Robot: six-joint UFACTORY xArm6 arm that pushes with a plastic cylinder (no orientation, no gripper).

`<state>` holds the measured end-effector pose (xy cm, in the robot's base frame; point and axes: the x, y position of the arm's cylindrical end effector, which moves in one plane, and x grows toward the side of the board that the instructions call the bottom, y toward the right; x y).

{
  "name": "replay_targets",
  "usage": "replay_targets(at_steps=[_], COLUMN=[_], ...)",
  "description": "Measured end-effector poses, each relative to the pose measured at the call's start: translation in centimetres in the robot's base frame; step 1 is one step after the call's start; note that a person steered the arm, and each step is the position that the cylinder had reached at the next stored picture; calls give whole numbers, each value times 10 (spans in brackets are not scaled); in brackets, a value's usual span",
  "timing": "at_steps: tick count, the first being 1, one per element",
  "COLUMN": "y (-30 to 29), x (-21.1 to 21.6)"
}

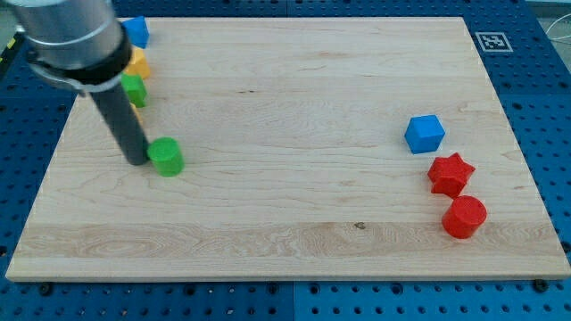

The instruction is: Move green circle above blue cube

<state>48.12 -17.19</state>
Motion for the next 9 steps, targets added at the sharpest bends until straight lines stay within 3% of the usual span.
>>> replay_targets(at_steps=[2,4,6,9], y=[49,99,80,106], x=[40,16,16,11])
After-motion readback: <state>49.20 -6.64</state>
